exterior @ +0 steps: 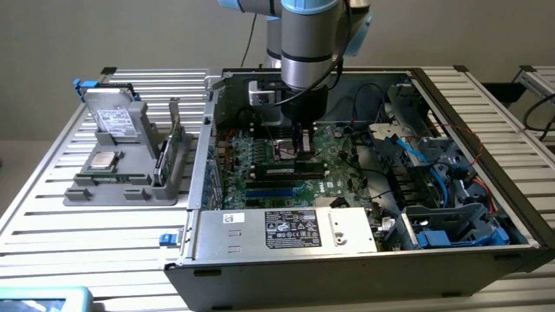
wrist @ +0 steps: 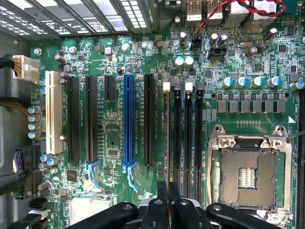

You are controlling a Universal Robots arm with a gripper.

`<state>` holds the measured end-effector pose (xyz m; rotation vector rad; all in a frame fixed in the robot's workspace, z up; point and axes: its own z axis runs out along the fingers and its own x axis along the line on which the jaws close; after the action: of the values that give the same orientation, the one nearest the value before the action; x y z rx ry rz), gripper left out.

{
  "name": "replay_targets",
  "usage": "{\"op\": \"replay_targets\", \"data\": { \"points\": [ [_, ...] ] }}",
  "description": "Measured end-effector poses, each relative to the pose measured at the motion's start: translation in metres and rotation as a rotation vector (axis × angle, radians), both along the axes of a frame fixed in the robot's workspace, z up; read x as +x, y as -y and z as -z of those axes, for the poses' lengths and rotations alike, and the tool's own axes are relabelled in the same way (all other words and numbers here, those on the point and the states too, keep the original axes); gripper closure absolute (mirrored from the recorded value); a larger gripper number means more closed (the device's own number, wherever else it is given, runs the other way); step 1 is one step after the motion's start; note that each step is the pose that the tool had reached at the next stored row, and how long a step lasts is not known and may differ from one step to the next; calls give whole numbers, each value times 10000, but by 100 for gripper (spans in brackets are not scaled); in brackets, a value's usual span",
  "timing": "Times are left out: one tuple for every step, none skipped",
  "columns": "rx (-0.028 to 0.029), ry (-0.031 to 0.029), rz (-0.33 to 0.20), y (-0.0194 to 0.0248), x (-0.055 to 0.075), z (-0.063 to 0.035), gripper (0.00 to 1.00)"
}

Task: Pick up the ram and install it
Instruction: 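Insert the ram into the slot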

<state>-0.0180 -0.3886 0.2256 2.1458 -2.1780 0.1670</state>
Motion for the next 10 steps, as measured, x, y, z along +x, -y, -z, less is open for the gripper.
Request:
{"op": "replay_targets", "data": {
  "points": [
    [-2,-1,-3,0,-1,-2,87],
    [-3,-1,-6,0,-2,-4,87],
    [-4,-2,-9,0,-2,-8,87],
    [-3,-2,-12,0,-2,-10,87],
    [-1,-1,-14,0,-2,-11,87],
    [-1,0,-15,0,-2,-11,87],
    [-1,0,-16,0,-2,-11,87],
    [-1,0,-17,0,-2,-11,87],
    [-3,-1,-18,0,-2,-12,87],
    [-3,-1,-19,0,-3,-12,87]
  ]
}}
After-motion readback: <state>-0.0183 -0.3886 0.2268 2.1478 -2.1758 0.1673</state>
